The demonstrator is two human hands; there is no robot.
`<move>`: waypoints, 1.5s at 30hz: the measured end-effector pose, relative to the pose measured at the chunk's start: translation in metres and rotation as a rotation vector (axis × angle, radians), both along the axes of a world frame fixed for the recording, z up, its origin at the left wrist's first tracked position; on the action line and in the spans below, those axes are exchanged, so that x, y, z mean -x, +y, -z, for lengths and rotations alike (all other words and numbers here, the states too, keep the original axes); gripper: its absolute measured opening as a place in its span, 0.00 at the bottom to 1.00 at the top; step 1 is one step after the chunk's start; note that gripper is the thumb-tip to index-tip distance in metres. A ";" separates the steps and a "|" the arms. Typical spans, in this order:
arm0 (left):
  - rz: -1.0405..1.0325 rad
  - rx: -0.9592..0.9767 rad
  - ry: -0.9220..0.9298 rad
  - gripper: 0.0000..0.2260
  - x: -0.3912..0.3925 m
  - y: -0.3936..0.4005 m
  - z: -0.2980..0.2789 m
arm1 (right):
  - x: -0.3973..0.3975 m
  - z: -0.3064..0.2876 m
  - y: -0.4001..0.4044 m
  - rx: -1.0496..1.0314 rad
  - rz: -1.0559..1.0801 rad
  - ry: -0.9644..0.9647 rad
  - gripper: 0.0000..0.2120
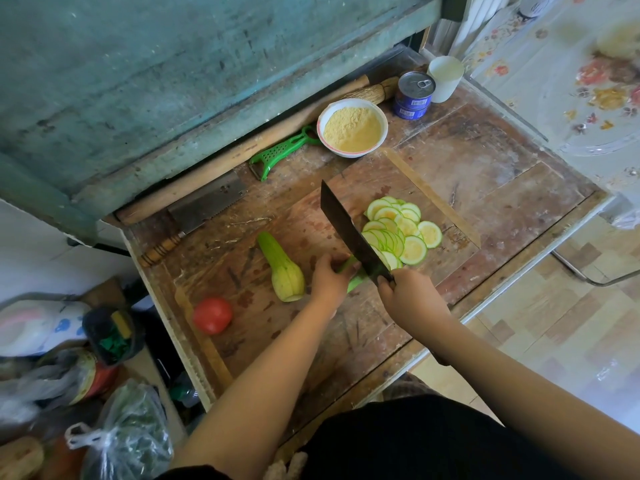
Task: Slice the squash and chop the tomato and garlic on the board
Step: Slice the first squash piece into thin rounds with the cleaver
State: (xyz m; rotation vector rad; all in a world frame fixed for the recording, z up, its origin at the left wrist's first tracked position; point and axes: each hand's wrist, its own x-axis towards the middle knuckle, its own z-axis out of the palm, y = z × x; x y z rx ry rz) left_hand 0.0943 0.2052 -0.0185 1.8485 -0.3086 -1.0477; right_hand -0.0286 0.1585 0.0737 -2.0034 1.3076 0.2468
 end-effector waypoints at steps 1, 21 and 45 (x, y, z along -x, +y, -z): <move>-0.008 0.004 0.003 0.09 0.000 -0.001 0.001 | -0.001 0.001 0.000 0.001 -0.002 0.006 0.19; 0.066 -0.029 -0.084 0.07 0.000 0.003 0.006 | -0.014 0.024 -0.001 -0.023 0.017 0.065 0.16; 0.054 0.008 -0.044 0.05 0.007 0.004 0.002 | 0.008 -0.014 0.002 0.047 0.034 -0.032 0.19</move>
